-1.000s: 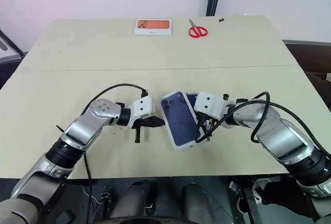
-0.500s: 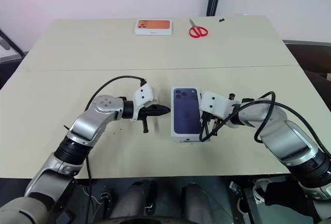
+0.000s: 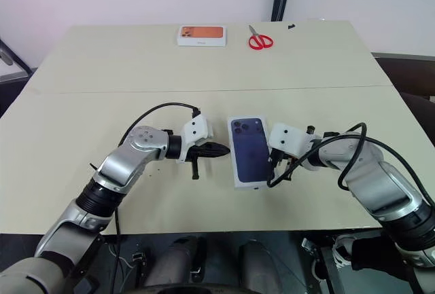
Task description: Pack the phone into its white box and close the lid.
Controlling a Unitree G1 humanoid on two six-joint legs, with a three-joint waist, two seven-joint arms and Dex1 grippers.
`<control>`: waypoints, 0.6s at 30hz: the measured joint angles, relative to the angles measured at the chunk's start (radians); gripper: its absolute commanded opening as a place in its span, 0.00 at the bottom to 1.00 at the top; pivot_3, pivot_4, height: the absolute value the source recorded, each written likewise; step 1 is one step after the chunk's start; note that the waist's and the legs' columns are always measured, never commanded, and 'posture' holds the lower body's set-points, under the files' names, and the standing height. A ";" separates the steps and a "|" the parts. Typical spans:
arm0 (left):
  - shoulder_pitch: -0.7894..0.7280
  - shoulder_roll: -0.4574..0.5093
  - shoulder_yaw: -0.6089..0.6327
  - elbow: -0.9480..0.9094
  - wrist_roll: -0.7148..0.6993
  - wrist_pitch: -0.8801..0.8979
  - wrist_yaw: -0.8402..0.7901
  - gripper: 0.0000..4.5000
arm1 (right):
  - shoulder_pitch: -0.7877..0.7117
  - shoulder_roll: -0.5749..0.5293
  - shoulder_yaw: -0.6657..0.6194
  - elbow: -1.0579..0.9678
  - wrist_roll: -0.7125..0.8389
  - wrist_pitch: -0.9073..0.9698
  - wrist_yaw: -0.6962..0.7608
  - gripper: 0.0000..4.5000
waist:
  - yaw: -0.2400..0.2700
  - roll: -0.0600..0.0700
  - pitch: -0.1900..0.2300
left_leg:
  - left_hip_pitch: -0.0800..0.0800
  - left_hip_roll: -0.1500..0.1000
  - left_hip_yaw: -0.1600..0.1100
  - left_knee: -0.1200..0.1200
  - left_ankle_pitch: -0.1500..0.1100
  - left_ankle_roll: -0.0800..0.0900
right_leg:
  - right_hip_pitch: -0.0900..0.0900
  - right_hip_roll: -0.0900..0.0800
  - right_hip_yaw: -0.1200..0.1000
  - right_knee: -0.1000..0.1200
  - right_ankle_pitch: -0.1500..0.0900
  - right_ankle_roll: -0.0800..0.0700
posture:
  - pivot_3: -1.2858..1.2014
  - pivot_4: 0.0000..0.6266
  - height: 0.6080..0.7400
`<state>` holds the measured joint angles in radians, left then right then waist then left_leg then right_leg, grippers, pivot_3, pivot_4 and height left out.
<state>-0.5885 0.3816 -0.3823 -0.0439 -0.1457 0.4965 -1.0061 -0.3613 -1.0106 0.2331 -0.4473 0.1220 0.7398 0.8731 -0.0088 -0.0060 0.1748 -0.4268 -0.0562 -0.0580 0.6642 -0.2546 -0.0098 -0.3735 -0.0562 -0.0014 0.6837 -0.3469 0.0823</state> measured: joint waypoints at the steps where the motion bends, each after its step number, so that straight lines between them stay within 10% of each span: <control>1: 0.000 0.000 -0.002 0.000 0.004 -0.002 0.000 0.00 | 0.001 0.000 -0.003 0.000 0.000 0.000 0.002 0.00 | 0.000 0.000 0.000 | 0.000 0.000 0.000 0.000 0.000 0.000 | 0.000 0.000 0.000 0.000 0.000 0.000 | 0.52 0.24 1.00; 18: 0.000 0.000 -0.012 0.009 0.029 -0.022 0.027 0.00 | 0.012 0.017 -0.008 0.000 -0.010 -0.001 0.005 0.00 | -0.001 0.000 0.000 | 0.000 0.000 0.000 0.000 0.000 0.000 | 0.000 0.000 0.000 0.000 0.000 0.000 | 0.52 0.24 1.00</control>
<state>-0.5886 0.3814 -0.3940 -0.0354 -0.1169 0.4741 -0.9792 -0.3494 -0.9936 0.2254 -0.4477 0.1121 0.7383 0.8782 -0.0093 -0.0061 0.1747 -0.4266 -0.0562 -0.0580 0.6644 -0.2545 -0.0099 -0.3734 -0.0562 -0.0014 0.6840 -0.3469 0.0823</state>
